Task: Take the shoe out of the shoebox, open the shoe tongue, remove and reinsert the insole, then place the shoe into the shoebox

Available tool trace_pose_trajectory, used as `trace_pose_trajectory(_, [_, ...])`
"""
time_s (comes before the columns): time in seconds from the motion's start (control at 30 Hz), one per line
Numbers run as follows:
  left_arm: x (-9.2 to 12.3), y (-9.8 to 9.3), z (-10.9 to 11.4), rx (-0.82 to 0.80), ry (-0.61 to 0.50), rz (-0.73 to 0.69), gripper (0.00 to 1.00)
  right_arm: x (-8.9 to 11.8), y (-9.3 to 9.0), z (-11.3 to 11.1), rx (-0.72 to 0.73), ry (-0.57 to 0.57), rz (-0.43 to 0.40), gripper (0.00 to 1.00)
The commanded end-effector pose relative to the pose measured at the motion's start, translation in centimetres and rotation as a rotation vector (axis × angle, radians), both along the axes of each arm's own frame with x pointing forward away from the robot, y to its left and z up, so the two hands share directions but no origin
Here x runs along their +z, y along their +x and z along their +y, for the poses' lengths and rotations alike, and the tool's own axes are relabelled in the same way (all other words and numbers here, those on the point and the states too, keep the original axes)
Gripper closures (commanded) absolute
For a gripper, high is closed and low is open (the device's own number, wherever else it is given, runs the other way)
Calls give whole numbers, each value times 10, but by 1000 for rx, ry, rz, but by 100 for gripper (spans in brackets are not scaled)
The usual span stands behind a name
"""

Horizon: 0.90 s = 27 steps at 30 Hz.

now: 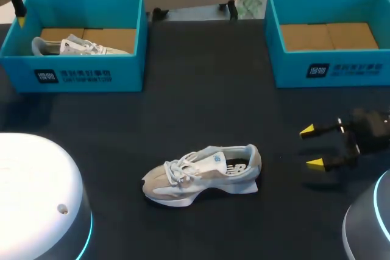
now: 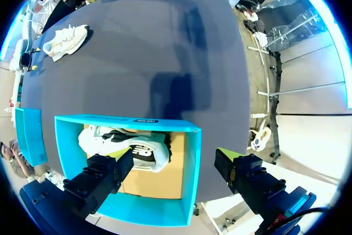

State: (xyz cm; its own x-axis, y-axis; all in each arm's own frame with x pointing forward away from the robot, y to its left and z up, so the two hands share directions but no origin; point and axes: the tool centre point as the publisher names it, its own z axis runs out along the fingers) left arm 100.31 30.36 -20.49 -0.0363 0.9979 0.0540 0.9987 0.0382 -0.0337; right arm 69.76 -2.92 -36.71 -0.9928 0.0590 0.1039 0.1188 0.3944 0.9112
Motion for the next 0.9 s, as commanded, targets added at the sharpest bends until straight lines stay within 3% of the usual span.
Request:
trace_pose_trajectory(0.03, [0,-1,0,-1,1,-2,0,-8,6,13,26,6,17,0])
trace_pose_trajectory(0.17, [0,-1,0,-1,1,-2,0,-14,-4,26,36,41,2,0])
trace_pose_trajectory(0.63, [0,-1,0,-1,1,-2,0,-14,-4,26,36,41,2,0])
trace_pose_trajectory(0.9, [0,-1,0,-1,1,-2,0,-33,8,70,124,65,13,0])
